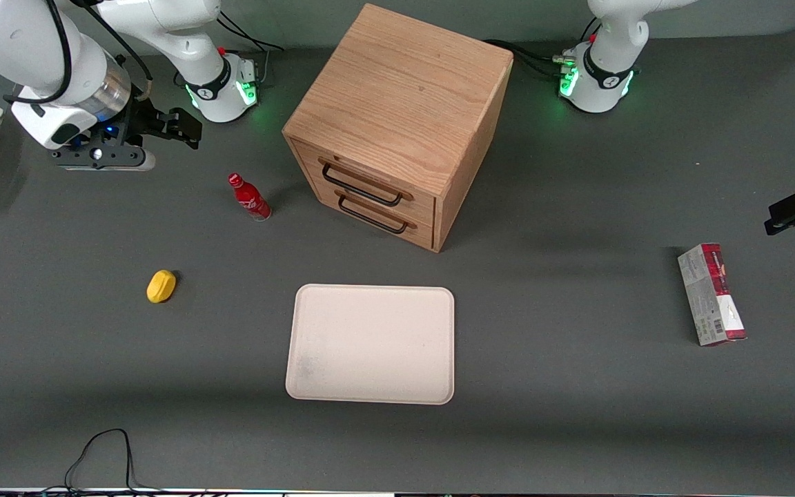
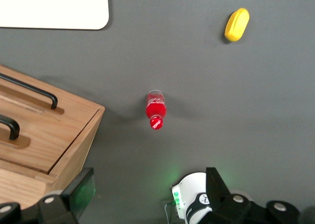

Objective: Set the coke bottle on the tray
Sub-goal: 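Move the open right gripper down over the red Coca-Cola bottle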

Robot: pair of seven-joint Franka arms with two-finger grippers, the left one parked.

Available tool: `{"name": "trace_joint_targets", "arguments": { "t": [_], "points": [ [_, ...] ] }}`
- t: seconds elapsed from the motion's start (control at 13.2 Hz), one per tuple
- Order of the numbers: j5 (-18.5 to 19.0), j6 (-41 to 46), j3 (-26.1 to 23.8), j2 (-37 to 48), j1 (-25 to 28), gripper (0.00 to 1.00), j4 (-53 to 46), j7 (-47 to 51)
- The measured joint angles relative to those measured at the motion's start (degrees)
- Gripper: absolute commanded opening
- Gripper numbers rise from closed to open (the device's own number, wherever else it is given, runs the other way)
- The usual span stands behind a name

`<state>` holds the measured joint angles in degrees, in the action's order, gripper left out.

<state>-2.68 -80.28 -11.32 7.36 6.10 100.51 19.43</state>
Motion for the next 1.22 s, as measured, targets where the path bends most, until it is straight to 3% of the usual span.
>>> {"name": "trace_joint_targets", "arguments": {
  "t": [0.3, 0.84, 1.22],
  "points": [
    [-0.99, -4.02, -0.04, 2.06, 0.0, 1.0, 6.73, -0.03],
    [-1.1, -28.2, -0.15, 10.52, 2.29, 1.0, 33.9, -0.84],
    [-1.1, -40.48, -0.1, 9.79, 2.29, 1.0, 43.22, -0.89]
  ]
}}
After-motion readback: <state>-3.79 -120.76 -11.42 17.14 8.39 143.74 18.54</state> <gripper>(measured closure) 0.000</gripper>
